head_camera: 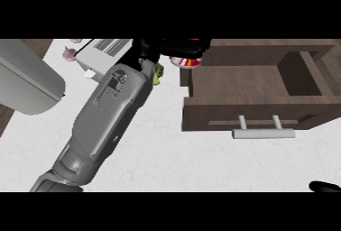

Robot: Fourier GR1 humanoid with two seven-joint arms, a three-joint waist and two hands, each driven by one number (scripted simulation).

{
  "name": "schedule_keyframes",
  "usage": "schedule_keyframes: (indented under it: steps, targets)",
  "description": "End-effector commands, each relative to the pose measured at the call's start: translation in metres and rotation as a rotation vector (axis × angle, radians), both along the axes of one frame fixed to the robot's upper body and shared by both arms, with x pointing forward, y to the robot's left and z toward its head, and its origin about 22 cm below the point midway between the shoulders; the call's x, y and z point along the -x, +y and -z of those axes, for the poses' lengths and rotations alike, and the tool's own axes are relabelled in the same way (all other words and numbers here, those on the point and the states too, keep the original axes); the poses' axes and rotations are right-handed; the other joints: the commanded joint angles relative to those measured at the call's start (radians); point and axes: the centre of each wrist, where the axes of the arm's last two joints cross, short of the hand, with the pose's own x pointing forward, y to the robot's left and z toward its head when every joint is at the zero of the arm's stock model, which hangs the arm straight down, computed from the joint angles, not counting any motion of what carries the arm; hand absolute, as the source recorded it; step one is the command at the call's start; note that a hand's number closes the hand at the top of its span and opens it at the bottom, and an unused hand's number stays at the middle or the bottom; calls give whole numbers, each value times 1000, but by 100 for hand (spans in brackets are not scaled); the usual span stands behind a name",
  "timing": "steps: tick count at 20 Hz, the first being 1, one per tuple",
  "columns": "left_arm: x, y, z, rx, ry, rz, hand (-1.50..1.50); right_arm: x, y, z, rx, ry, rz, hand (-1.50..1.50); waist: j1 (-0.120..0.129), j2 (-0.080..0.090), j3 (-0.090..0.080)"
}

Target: Pick up the can, place it into the drawer and close the drawer

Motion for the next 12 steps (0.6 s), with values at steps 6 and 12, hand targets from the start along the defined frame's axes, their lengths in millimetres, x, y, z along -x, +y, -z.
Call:
schedule_keyframes:
  steps: [6, 12]
  targets:
    - [-10, -45, -43, -47, 2, -6, 150, -9, -5, -10, -5, -21, 5, -150, -22, 7, 0]
    - [-12, -70, -72, -102, 15, -7, 150, -14, -1, -10, -2, -26, -4, -150, -38, 11, 1]
